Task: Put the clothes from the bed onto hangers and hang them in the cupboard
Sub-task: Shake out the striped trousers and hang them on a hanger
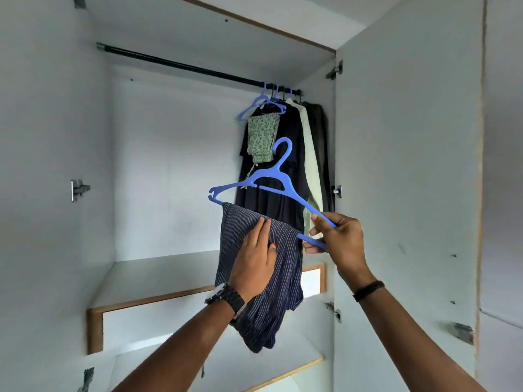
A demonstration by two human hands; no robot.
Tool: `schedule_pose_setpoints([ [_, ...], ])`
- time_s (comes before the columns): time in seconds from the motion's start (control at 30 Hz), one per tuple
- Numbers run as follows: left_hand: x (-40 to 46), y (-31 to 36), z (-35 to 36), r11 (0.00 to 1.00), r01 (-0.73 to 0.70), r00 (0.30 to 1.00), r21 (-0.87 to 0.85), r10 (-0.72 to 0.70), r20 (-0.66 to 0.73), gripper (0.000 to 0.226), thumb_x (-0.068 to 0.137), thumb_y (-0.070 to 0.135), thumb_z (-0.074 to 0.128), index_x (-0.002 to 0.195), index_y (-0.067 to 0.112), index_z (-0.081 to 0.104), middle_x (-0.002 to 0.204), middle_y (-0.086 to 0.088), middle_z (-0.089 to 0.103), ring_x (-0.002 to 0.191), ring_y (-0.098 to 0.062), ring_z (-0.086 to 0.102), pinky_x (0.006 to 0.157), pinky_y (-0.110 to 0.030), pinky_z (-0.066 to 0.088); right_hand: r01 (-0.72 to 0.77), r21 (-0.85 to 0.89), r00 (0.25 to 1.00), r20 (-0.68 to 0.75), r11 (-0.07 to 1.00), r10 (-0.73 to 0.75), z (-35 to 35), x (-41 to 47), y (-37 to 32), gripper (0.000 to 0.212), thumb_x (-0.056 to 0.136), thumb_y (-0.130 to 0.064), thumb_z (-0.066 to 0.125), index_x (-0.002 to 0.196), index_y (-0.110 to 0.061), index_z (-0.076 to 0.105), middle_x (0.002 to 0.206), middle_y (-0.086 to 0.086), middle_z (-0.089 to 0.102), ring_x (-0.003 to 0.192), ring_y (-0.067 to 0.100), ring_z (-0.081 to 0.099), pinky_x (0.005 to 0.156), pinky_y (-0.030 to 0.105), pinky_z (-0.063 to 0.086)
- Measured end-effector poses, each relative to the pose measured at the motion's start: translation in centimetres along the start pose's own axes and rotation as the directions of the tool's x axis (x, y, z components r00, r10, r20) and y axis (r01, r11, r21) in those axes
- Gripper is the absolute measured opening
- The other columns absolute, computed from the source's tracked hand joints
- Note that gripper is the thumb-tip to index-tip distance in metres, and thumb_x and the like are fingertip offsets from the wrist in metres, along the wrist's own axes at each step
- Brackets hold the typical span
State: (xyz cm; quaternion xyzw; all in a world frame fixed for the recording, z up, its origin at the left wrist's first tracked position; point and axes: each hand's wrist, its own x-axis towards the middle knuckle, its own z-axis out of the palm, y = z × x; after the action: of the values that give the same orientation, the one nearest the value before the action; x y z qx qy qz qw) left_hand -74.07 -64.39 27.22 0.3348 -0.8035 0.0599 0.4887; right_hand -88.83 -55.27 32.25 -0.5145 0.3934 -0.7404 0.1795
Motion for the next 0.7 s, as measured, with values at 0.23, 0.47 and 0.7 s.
schedule_pose_setpoints([
  [0.23,13.9,-8.5,8.4,0.999,0.047,0.999,-0.013,-0.047,0.011,0.067,0.096,0.031,0.049,0.152,0.016,0.014,0.159,0.001,0.008,0.146,-0.014,0.011,0.118,-0.026,0.012,0.055,-0.013,0.992,0.114,0.998,-0.053,2.4,17.5,7.8,0.021,0.090,0.003,0.052,0.077,-0.008,0.064,0.062,0.006,0.061,0.059,0.031,0.069,0.056,0.039,0.060],
  [0.47,26.3,-14.3,15.2,0.989,0.133,0.991,0.065,-0.132,-0.033,0.107,0.074,0.068,0.060,0.151,0.028,-0.002,0.160,0.005,-0.007,0.146,-0.014,0.004,0.118,-0.034,0.015,0.180,-0.026,0.968,0.183,0.983,-0.172,4.9,34.7,13.0,0.016,0.094,0.001,0.050,0.090,-0.003,0.065,0.071,0.011,0.064,0.057,0.021,0.069,0.052,0.030,0.059],
  [0.7,37.2,-20.8,21.6,0.983,0.126,0.981,0.136,-0.102,-0.168,0.118,0.071,0.066,0.065,0.150,0.023,-0.011,0.160,-0.001,-0.010,0.147,-0.019,-0.001,0.120,-0.038,0.012,0.342,-0.092,0.931,0.166,0.935,-0.325,8.5,47.6,17.0,0.015,0.092,0.001,0.051,0.090,-0.002,0.065,0.071,0.010,0.065,0.052,0.016,0.067,0.051,0.030,0.059],
])
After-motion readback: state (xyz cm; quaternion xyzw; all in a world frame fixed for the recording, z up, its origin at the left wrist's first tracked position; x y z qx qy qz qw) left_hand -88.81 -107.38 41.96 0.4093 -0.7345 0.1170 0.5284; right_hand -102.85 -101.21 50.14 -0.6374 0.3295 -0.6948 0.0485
